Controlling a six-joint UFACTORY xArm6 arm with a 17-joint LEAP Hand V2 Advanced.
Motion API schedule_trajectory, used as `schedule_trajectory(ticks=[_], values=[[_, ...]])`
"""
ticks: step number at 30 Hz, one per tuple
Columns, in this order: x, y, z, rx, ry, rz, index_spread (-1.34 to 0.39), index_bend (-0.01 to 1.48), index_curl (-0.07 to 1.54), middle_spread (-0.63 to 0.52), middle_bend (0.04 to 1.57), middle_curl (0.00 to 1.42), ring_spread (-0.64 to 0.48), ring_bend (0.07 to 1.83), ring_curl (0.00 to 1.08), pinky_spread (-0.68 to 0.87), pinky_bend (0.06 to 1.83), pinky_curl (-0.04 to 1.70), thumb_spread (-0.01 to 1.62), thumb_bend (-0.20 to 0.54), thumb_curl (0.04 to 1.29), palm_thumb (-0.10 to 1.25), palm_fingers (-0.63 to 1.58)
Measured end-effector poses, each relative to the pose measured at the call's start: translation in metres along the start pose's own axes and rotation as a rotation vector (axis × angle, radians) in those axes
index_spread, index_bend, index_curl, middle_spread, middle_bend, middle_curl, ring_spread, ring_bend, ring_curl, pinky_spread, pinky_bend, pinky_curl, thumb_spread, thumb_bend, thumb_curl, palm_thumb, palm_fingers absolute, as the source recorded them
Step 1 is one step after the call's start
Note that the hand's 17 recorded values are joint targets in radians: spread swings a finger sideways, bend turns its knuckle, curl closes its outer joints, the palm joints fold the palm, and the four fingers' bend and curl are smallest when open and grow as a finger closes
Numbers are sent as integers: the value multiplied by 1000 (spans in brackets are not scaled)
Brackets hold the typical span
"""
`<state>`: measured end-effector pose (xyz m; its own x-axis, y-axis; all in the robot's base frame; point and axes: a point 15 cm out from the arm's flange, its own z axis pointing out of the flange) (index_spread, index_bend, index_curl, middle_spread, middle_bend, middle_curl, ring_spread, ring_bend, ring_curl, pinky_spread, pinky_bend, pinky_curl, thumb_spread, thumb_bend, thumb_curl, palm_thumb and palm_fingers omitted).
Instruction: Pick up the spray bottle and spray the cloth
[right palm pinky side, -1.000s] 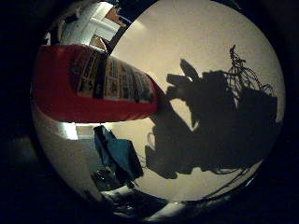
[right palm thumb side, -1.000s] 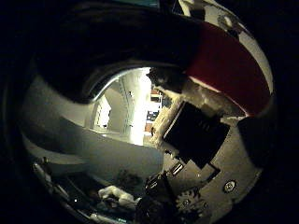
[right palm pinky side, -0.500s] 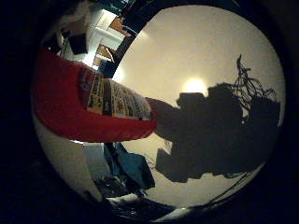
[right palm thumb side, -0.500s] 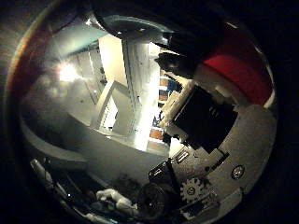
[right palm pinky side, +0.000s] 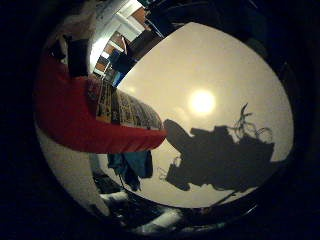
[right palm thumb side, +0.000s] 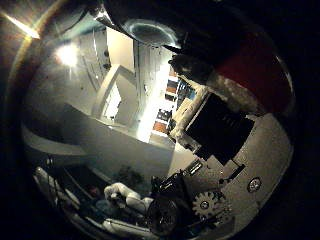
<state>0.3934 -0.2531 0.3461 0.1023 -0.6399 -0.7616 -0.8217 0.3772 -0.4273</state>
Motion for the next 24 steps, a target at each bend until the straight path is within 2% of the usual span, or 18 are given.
schedule_trajectory(ticks=[11, 19, 24], values=[[-40, 17, -38, -230, 235, -163, -172, 1206, 715, -97, 1358, 663, -156, 1464, 600, -182, 1088, 1085, 996, -13, 642, 1096, 1190], [-88, 40, -28, -495, 461, -326, -174, 1209, 713, -96, 1366, 655, -156, 1472, 596, -185, 1073, 1111, 999, -13, 653, 1093, 1190], [-125, 50, -1, -637, 581, -408, -174, 1210, 714, -96, 1370, 650, -156, 1474, 595, -187, 1067, 1122, 1000, -13, 657, 1093, 1189]])
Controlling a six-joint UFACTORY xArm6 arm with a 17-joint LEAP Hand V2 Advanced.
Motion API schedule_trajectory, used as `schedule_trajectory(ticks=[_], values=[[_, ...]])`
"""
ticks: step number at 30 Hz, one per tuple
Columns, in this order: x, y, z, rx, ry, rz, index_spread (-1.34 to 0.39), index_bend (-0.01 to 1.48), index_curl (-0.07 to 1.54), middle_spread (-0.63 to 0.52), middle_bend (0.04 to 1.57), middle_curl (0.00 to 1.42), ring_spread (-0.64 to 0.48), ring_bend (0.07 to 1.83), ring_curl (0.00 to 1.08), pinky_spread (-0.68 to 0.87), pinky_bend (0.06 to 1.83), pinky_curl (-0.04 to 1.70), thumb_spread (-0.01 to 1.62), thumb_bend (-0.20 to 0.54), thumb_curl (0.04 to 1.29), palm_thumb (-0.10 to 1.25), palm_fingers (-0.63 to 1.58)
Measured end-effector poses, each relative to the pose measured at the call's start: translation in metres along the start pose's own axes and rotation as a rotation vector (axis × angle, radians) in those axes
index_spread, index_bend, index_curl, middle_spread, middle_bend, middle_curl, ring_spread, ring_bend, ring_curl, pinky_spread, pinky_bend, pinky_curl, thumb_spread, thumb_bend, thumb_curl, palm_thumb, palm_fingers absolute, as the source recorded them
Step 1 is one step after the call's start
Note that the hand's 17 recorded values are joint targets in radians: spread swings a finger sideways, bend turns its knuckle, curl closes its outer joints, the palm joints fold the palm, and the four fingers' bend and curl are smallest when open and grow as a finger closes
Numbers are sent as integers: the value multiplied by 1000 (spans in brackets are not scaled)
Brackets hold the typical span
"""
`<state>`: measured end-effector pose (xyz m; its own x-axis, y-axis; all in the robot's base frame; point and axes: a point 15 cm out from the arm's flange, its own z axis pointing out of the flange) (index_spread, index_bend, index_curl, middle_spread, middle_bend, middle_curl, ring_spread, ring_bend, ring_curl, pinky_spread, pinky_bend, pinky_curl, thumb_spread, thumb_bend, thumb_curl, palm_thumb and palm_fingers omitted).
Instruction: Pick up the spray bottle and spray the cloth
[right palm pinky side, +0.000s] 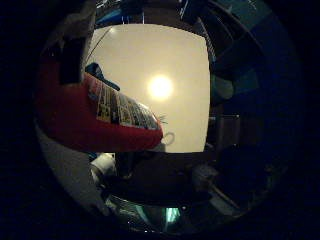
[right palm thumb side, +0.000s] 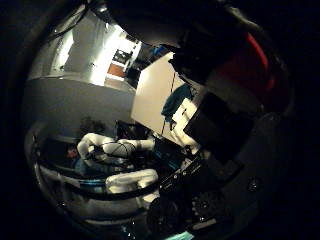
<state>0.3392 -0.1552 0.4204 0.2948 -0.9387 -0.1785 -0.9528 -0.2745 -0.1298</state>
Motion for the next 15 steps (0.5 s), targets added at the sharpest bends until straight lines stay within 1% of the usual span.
schedule_trajectory(ticks=[5, 11, 15], values=[[-48, -17, 13, -126, 126, -71, -175, 1210, 714, -96, 1373, 646, -155, 1474, 594, -189, 1063, 1129, 1000, -13, 659, 1092, 1190], [-109, -31, 40, -216, 264, -150, -175, 1210, 714, -96, 1379, 647, -155, 1475, 593, -191, 1059, 1136, 1010, -13, 663, 1084, 1190], [-137, -35, 62, -283, 399, -184, -175, 1210, 715, -96, 1379, 646, -155, 1475, 592, -192, 1057, 1139, 1014, -15, 663, 1079, 1190]])
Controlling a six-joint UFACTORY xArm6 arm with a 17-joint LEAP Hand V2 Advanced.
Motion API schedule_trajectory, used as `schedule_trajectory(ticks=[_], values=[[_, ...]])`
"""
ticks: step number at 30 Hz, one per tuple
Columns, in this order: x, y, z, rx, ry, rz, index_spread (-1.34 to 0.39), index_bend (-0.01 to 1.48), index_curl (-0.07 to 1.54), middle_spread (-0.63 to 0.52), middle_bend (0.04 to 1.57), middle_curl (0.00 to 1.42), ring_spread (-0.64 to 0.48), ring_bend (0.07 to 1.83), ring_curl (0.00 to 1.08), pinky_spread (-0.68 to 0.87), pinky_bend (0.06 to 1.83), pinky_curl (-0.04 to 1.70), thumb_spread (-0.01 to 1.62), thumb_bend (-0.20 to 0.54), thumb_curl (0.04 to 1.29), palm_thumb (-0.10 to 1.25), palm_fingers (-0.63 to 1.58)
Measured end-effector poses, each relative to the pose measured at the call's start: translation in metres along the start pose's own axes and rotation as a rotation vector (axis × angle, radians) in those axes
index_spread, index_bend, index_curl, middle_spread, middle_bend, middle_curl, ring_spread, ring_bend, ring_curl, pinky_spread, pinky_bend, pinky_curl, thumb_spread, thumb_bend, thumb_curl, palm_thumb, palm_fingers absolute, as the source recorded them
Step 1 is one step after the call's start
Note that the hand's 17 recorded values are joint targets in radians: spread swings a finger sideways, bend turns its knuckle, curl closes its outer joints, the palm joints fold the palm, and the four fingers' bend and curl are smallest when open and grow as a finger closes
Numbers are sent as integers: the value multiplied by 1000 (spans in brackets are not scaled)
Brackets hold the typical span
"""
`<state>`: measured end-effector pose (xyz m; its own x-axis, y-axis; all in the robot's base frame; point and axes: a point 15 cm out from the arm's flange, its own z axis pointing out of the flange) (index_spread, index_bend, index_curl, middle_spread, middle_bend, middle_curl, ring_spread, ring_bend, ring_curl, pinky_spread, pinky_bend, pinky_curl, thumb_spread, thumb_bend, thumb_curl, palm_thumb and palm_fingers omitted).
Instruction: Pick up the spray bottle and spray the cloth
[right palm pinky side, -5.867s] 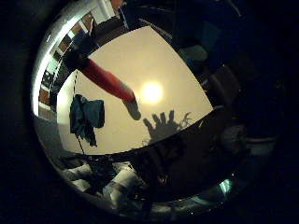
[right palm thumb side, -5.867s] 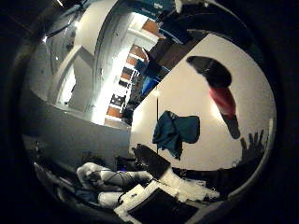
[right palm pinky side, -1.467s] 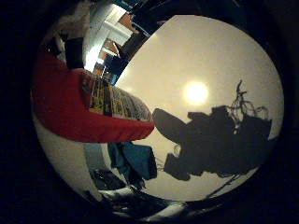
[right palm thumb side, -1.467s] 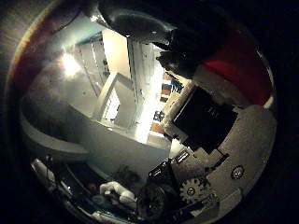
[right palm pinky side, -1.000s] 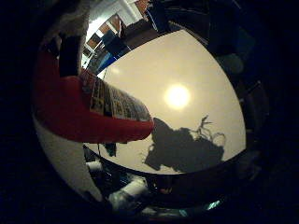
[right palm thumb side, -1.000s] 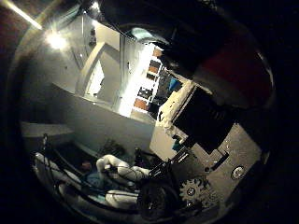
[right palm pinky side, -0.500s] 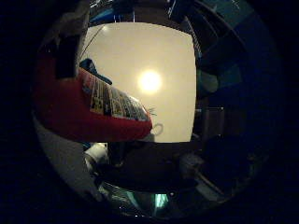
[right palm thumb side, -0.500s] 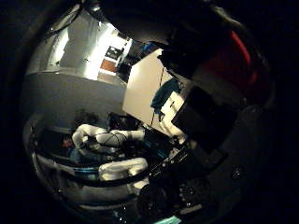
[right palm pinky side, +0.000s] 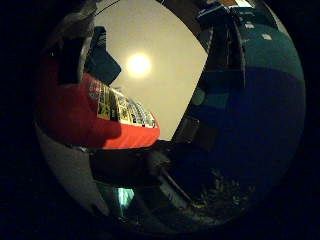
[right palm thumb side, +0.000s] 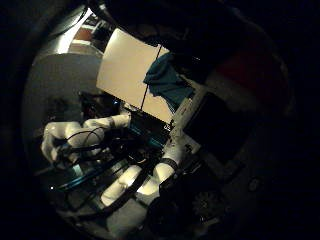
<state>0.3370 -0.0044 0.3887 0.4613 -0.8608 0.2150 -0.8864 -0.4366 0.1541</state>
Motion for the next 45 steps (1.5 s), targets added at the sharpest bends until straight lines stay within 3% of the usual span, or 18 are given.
schedule_trajectory(ticks=[10, 17, 36, 45], values=[[-74, -36, 63, -195, 137, -99, -175, 1209, 715, -96, 1380, 645, -155, 1475, 592, -194, 1054, 1143, 1017, -13, 660, 1077, 1190], [-82, -61, 89, -228, 179, -112, -175, 1209, 715, -96, 1380, 645, -155, 1475, 591, -195, 1053, 1145, 1018, -14, 661, 1072, 1190], [-69, -86, 45, -156, 186, -82, -175, 1209, 715, -96, 1380, 644, -155, 1475, 591, -196, 1052, 1147, 1020, -13, 669, 1070, 1190], [-56, -85, 56, -172, 165, -50, -175, 1209, 715, -96, 1380, 644, -155, 1475, 591, -196, 1052, 1148, 1020, -13, 670, 1070, 1190]])
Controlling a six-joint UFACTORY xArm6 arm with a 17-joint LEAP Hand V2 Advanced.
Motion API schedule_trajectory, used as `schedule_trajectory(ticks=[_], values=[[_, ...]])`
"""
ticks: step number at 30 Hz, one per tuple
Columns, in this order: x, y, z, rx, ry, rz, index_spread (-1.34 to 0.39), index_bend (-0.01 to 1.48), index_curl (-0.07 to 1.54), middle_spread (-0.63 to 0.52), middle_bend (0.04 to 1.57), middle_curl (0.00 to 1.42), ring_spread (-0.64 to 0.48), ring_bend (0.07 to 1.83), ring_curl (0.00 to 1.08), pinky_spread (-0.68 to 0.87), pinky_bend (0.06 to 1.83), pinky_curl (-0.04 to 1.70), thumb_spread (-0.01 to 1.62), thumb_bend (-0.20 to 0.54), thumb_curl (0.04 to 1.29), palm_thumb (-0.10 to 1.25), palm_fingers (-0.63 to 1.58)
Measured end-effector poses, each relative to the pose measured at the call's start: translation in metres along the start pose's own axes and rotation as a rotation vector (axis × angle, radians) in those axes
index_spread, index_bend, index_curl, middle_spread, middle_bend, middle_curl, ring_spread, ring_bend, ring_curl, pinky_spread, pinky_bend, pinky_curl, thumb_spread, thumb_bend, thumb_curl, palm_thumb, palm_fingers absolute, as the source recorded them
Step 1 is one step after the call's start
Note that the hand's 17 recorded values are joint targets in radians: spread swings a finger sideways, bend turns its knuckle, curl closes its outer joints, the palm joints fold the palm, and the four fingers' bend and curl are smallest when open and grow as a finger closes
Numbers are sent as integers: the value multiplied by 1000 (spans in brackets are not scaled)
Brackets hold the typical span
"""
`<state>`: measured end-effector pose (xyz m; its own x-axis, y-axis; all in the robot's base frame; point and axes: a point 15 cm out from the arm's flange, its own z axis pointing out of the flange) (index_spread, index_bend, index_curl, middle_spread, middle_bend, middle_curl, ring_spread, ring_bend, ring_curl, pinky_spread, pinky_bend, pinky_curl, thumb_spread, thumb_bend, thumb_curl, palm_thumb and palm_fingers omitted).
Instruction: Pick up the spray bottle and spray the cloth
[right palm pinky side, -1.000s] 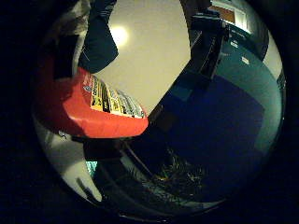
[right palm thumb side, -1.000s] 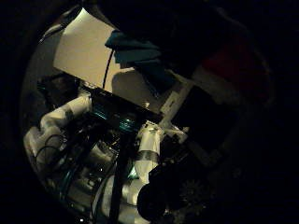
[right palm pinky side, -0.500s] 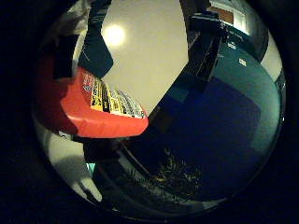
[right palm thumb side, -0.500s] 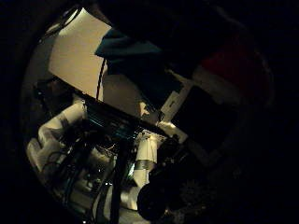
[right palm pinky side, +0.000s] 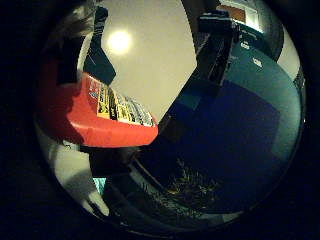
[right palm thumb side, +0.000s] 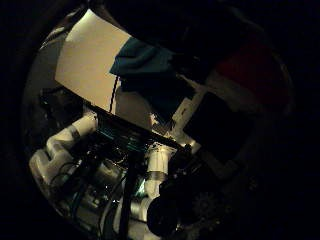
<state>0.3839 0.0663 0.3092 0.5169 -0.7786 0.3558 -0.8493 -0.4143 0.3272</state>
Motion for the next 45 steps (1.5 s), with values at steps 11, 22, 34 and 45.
schedule_trajectory(ticks=[11, 22, 34, 45], values=[[10, 8, -24, 72, -47, 13, -175, 1209, 715, -96, 1380, 644, -155, 1475, 591, -196, 1051, 1148, 1022, -14, 661, 1064, 1190], [-29, -6, -94, 273, -363, 18, -175, 1209, 715, -96, 1380, 644, -155, 1475, 591, -196, 1051, 1148, 1020, -13, 667, 1070, 1190], [-59, -43, -199, 634, -705, 66, -175, 1209, 715, -96, 1380, 644, -155, 1475, 591, -196, 1051, 1148, 1016, -13, 667, 1082, 1190], [-95, -68, -230, 866, -959, 105, -175, 1209, 715, -96, 1380, 644, -155, 1475, 591, -196, 1051, 1148, 1014, -13, 670, 1086, 1190]])
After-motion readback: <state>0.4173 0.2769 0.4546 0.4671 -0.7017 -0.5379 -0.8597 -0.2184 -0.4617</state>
